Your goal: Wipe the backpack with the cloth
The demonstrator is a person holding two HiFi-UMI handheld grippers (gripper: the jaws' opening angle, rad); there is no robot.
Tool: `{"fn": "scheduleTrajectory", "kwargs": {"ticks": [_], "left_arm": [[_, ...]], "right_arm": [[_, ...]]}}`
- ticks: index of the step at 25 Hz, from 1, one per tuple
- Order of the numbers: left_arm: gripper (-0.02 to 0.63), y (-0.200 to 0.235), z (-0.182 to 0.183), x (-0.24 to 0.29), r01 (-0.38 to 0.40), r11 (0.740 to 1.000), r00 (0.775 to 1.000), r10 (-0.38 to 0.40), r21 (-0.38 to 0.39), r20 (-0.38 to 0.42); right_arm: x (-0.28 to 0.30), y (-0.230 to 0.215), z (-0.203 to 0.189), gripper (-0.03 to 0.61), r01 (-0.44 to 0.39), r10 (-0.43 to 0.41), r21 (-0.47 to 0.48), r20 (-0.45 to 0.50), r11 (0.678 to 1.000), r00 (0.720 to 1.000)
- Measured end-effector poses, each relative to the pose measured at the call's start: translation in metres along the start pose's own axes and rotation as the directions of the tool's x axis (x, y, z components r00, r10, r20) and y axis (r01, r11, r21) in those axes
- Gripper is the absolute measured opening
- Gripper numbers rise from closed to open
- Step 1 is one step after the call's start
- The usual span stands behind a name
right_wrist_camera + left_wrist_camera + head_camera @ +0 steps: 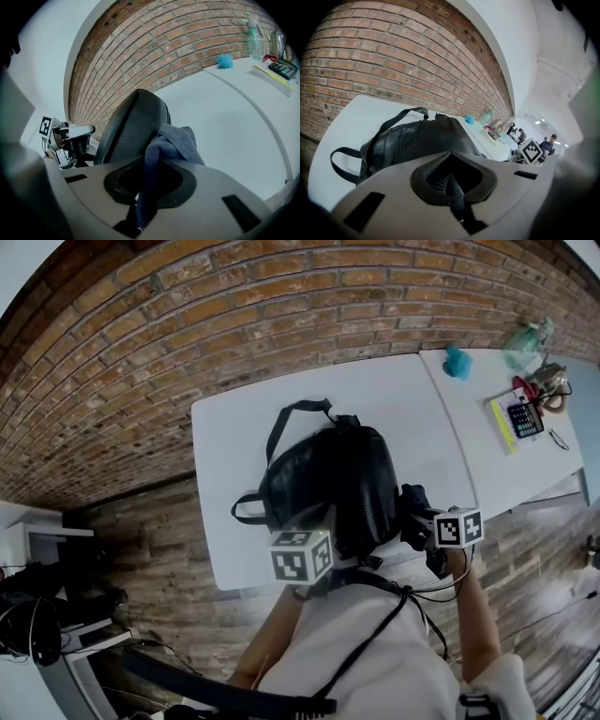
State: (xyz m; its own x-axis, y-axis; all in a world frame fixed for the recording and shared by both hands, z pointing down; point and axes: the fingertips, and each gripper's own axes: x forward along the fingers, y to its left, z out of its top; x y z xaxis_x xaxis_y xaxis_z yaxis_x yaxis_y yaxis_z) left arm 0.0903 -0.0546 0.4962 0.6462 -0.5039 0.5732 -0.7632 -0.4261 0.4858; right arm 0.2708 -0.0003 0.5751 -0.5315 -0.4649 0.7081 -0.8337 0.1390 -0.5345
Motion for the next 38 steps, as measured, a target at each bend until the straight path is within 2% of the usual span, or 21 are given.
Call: {"fn": "scheduleTrajectory", "kwargs": {"ticks": [12, 16, 19, 24, 30, 34, 38], "left_arm": [[0.005, -0.001, -0.002, 0.001, 0.0, 1.0, 1.0, 0.0, -0.004, -0.002], [0.005, -0.003, -0.003, 0.002, 0.001, 1.0, 1.0, -0.001, -0.006, -0.002], [0.005, -0.001, -0.002, 0.0, -0.008, 1.0, 1.0, 0.008, -0.005, 0.002], [0.005, 0.001, -0.003, -0.003, -0.013, 1.0, 1.0, 0.014, -0.016, 0.008], [0.005, 0.001, -0.004, -0.006, -0.023, 0.999, 1.0, 0.024, -0.025, 0.014], [0.005, 0.003, -0.005, -0.01, -0.035, 0.999, 0.999, 0.035, -0.032, 0.016], [0.005, 0.005, -0.004, -0.013, -0.041, 0.999, 0.999, 0.041, -0.032, 0.019]], "right_arm": [[-0.011, 0.012, -0.037, 0.048, -0.039, 0.041, 0.07, -0.031, 0.997, 0.999], [-0.015, 0.008, -0.037, 0.048, -0.031, 0.034, 0.085, -0.024, 0.996, 0.999], [-0.021, 0.0, -0.014, 0.046, -0.025, 0.021, 0.126, 0.033, 0.992, 0.999], [-0.022, -0.013, 0.047, 0.047, 0.047, -0.045, -0.022, 0.074, 0.999, 0.996], [-0.002, -0.002, 0.128, 0.047, 0.054, -0.029, -0.17, 0.147, 0.984, 0.989], [0.018, 0.002, 0.166, 0.046, 0.055, -0.021, -0.194, 0.171, 0.979, 0.985], [0.038, 0.003, 0.185, 0.047, 0.065, -0.028, -0.223, 0.163, 0.973, 0.986]]}}
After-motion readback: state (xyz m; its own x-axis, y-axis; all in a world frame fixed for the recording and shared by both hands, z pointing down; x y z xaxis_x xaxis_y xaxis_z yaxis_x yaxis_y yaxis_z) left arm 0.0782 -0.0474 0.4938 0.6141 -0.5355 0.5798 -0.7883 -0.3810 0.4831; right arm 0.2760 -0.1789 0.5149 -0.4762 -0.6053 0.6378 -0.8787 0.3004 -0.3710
